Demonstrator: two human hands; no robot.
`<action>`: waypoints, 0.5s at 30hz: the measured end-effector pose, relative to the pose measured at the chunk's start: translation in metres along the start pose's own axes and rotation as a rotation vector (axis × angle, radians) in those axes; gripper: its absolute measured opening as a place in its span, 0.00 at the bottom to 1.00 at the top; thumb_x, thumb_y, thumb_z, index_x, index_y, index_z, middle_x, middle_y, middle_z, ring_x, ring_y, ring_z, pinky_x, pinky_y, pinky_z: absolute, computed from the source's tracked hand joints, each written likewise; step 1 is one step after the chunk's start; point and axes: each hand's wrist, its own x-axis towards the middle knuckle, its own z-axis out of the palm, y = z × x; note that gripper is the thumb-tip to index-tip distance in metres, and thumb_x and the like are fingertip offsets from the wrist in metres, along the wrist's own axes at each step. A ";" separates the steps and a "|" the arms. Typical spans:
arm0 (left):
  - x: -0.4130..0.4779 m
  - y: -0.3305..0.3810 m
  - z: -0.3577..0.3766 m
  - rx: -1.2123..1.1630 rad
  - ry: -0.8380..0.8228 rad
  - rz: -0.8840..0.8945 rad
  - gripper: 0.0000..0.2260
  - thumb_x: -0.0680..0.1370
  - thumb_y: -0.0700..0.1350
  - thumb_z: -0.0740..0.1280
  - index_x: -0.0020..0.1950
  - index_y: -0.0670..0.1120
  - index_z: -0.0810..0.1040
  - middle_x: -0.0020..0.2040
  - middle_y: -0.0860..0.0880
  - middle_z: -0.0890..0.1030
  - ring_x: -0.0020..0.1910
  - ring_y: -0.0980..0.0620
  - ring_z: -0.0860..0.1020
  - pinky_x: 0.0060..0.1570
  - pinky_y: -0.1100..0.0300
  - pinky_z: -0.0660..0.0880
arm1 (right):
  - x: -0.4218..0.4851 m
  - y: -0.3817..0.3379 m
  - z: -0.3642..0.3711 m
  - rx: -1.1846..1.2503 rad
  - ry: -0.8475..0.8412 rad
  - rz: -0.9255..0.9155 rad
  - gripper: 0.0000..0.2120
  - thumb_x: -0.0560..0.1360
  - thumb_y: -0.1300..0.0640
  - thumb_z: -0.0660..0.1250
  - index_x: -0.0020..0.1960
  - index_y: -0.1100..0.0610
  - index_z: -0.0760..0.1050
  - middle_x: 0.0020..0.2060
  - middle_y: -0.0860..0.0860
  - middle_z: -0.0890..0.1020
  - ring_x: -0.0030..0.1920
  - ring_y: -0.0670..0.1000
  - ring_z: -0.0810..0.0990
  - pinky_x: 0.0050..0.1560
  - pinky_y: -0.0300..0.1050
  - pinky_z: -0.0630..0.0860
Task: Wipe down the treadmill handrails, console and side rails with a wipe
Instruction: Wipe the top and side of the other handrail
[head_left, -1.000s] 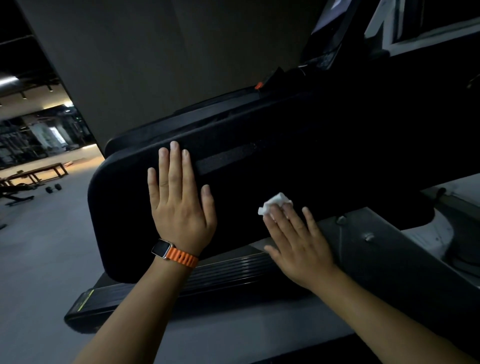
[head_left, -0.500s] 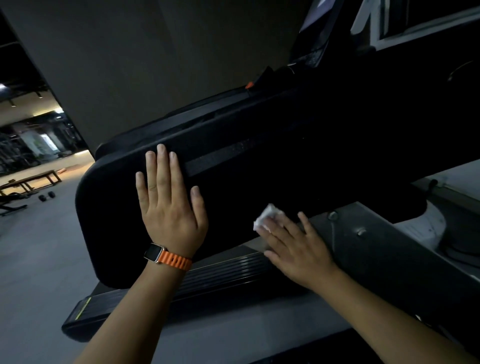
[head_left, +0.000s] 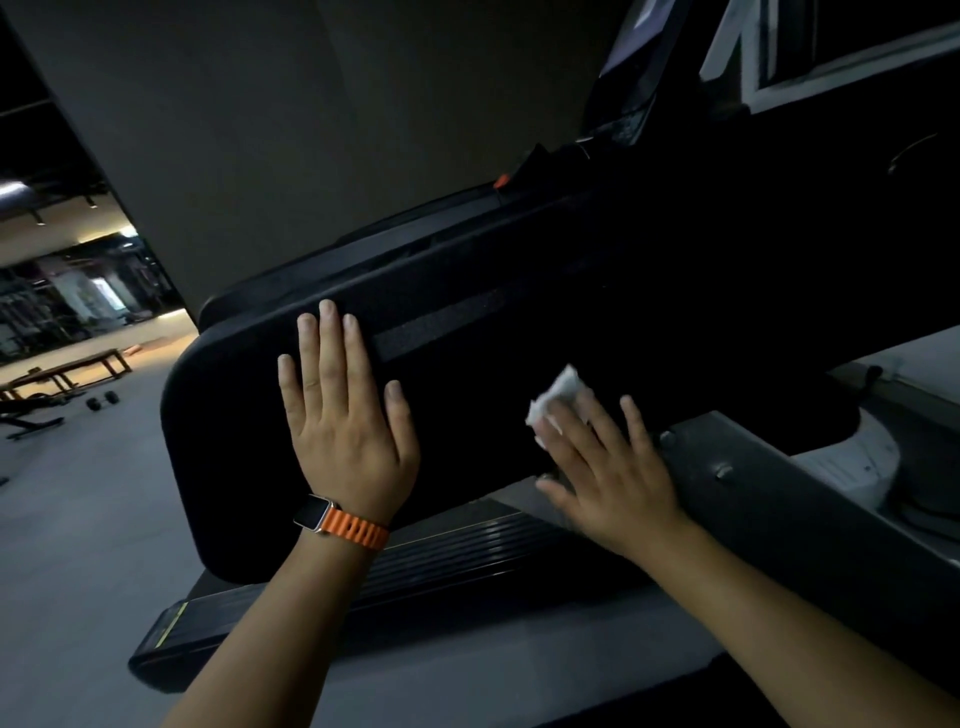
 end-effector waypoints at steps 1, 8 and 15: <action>0.000 0.001 -0.001 -0.001 -0.007 -0.007 0.27 0.84 0.48 0.55 0.81 0.37 0.60 0.82 0.39 0.58 0.83 0.41 0.53 0.80 0.40 0.50 | 0.023 0.003 -0.009 0.020 0.020 0.035 0.39 0.85 0.36 0.56 0.86 0.55 0.45 0.85 0.54 0.46 0.84 0.57 0.47 0.82 0.65 0.46; 0.005 0.007 -0.002 0.025 -0.032 0.008 0.28 0.84 0.49 0.57 0.82 0.37 0.59 0.83 0.39 0.56 0.83 0.41 0.52 0.80 0.38 0.49 | 0.072 0.012 -0.024 0.087 0.059 0.098 0.39 0.85 0.35 0.52 0.85 0.58 0.47 0.84 0.58 0.49 0.84 0.60 0.48 0.82 0.66 0.47; 0.005 0.020 0.001 0.048 -0.031 -0.018 0.28 0.84 0.49 0.55 0.82 0.36 0.58 0.83 0.38 0.56 0.83 0.41 0.52 0.80 0.37 0.49 | -0.012 0.019 0.002 -0.069 -0.035 -0.030 0.42 0.82 0.34 0.59 0.86 0.55 0.46 0.84 0.53 0.51 0.85 0.56 0.47 0.82 0.65 0.43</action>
